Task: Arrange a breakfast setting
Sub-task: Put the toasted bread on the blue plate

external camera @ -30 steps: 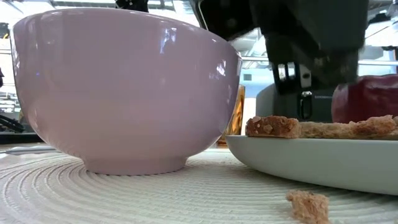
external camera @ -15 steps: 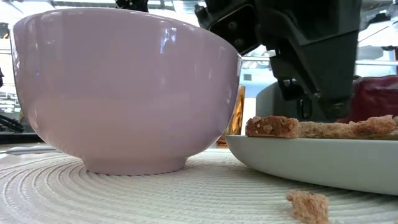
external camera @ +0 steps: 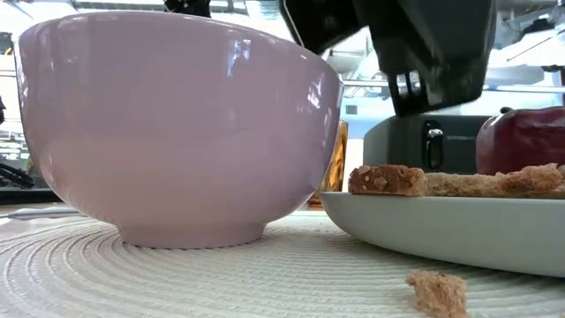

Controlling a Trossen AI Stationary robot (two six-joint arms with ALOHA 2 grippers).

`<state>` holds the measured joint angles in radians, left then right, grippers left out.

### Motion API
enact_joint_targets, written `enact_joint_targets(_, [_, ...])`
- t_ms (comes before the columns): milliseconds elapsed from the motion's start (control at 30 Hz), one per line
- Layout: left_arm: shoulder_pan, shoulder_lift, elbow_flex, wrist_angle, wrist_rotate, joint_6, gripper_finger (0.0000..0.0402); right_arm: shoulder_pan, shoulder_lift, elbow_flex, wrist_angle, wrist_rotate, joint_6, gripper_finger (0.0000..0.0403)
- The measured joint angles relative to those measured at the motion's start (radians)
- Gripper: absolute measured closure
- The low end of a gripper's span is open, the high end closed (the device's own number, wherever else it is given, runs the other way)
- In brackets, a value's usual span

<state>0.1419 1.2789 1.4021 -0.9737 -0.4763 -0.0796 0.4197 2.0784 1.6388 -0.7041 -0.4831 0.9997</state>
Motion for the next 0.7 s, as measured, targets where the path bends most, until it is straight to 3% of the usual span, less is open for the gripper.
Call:
enact_joint_targets(167, [0.0,0.0,0.0,0.0,0.0,0.0,0.0262,0.021,0.0,0.058,0.003,0.015,0.132,0.0308])
enact_joint_targets(400, [0.0,0.0,0.0,0.0,0.001,-0.002,0.0262,0.085,0.002,0.087,0.001,0.072,0.453,0.0308])
enact_joint_targets(700, [0.0,0.0,0.0,0.0,0.002,0.013,0.0262,0.128,0.005,0.086,-0.042,0.309,0.779,0.0308])
